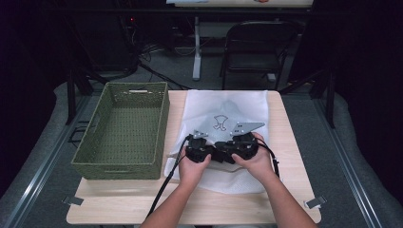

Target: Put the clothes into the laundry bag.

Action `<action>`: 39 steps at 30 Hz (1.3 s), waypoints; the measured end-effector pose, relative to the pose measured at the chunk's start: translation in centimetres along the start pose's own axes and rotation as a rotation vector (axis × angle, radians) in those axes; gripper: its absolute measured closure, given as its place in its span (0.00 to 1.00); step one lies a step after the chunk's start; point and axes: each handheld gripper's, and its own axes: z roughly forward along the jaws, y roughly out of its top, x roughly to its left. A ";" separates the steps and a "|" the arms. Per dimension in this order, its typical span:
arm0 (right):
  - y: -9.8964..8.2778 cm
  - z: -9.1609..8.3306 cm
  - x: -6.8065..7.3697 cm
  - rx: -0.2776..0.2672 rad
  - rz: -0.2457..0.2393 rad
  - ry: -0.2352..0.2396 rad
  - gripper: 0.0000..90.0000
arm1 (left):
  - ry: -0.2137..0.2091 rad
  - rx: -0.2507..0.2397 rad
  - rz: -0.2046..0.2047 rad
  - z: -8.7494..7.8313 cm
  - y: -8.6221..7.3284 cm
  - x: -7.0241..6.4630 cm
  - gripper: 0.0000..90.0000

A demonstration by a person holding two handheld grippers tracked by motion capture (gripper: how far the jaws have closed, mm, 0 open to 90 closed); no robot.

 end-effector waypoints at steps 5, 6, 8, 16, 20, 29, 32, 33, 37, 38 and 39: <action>0.0 0.0 0.0 -0.001 -0.001 0.000 0.99 | 0.001 0.009 0.021 -0.6 0.0 0.0 0.93; 0.0 0.0 0.0 -0.001 0.001 0.000 0.99 | 0.000 0.011 0.023 -0.7 -0.1 -0.1 0.92; 0.0 0.0 0.0 -0.002 0.000 -0.001 0.99 | 0.004 0.010 0.036 -0.9 -0.1 -0.2 0.91; 0.0 -0.1 -0.1 -0.007 0.001 -0.003 0.99 | -0.007 0.020 0.040 -1.7 -0.6 -0.3 0.81; 0.0 -0.1 -0.1 -0.009 0.003 -0.004 0.99 | -0.023 0.023 0.038 -2.2 -1.0 -0.3 0.77; 0.0 -0.2 -0.1 -0.009 0.004 -0.006 0.99 | -0.053 0.010 0.045 -3.0 -1.5 -0.8 0.63; 0.0 -0.1 -0.1 -0.008 0.003 -0.006 0.99 | -0.061 0.028 0.049 -3.0 -1.7 -1.0 0.59; 0.0 -0.1 -0.1 -0.009 0.003 -0.007 0.99 | -0.060 0.032 0.057 -3.0 -1.8 -1.1 0.59; 0.0 -0.2 -0.1 -0.010 0.007 -0.006 0.99 | -0.070 0.041 0.078 -2.8 -2.2 -1.7 0.57; 0.0 -0.2 -0.2 -0.010 0.008 -0.006 0.99 | -0.066 0.041 0.085 -2.7 -2.3 -1.8 0.57; 0.0 -0.2 -0.2 -0.010 0.007 -0.006 0.99 | -0.064 0.038 0.098 -2.7 -2.3 -1.8 0.57</action>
